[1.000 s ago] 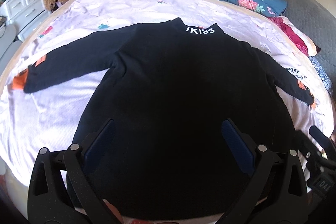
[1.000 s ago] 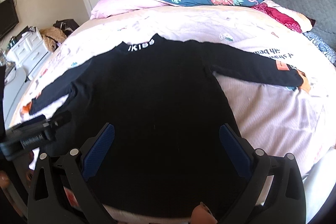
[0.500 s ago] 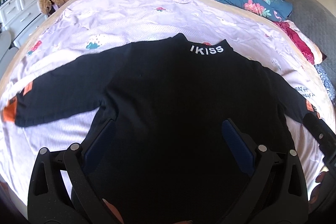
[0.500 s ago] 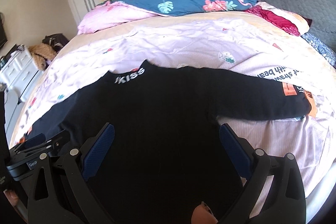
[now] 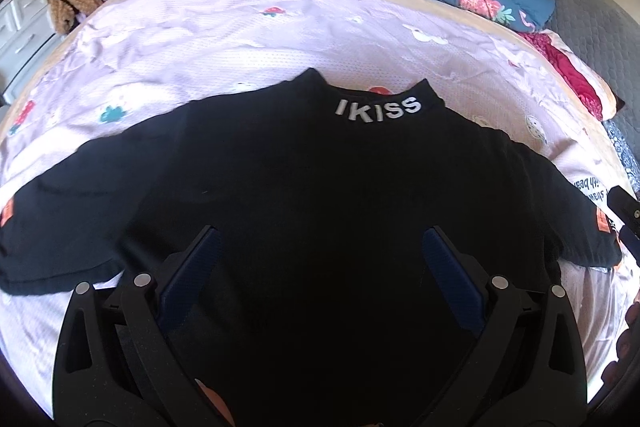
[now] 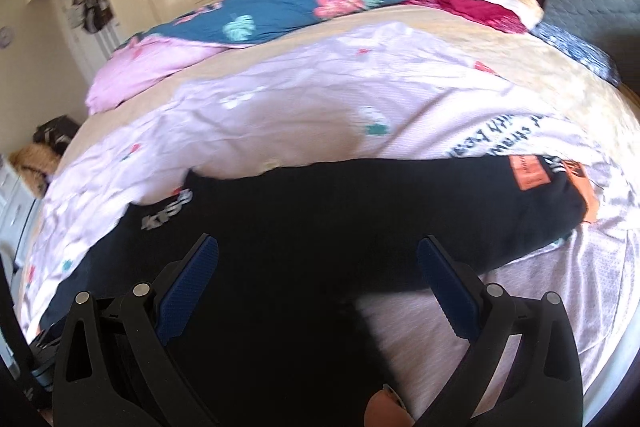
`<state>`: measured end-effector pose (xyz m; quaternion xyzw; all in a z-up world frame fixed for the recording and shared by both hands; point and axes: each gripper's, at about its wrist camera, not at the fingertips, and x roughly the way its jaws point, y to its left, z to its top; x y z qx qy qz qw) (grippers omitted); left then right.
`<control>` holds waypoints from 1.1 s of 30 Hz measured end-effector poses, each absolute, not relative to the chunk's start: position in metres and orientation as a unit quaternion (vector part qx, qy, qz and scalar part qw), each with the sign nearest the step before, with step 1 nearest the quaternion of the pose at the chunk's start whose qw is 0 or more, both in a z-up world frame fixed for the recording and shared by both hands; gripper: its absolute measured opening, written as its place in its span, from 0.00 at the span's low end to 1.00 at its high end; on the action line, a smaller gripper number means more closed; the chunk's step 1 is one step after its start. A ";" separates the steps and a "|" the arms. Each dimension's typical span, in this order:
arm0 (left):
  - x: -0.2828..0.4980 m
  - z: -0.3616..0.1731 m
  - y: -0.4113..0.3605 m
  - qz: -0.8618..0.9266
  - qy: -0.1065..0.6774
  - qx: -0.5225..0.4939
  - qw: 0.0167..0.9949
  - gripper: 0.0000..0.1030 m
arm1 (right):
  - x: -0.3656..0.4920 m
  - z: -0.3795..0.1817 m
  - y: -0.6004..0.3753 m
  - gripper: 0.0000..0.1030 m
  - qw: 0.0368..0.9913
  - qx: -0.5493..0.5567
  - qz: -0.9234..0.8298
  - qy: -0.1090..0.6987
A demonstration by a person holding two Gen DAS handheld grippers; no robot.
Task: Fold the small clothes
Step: 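Move the right tool to the orange sleeve cuff and grasp it, then lift the sleeve with the right tool, fold it across the shirt body, release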
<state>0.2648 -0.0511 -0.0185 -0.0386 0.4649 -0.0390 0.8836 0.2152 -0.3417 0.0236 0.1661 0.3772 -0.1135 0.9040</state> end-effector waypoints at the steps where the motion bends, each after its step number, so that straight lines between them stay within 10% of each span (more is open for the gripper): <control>1: 0.267 -0.020 -0.054 -0.043 0.466 -0.038 0.883 0.92 | 0.215 0.019 -0.352 0.96 0.900 0.172 -0.127 0.379; 26: 0.281 -0.051 -0.095 -0.090 0.480 -0.005 0.873 0.92 | 0.169 -0.067 -0.552 0.95 0.785 0.403 -0.316 0.349; 29: 0.280 -0.051 -0.091 -0.089 0.482 -0.011 0.872 0.92 | 0.169 -0.071 -0.566 0.75 0.782 0.419 -0.328 0.325; 33: 0.278 -0.040 -0.085 -0.092 0.471 -0.026 0.877 0.92 | 0.160 -0.071 -0.579 0.18 0.785 0.446 -0.318 0.289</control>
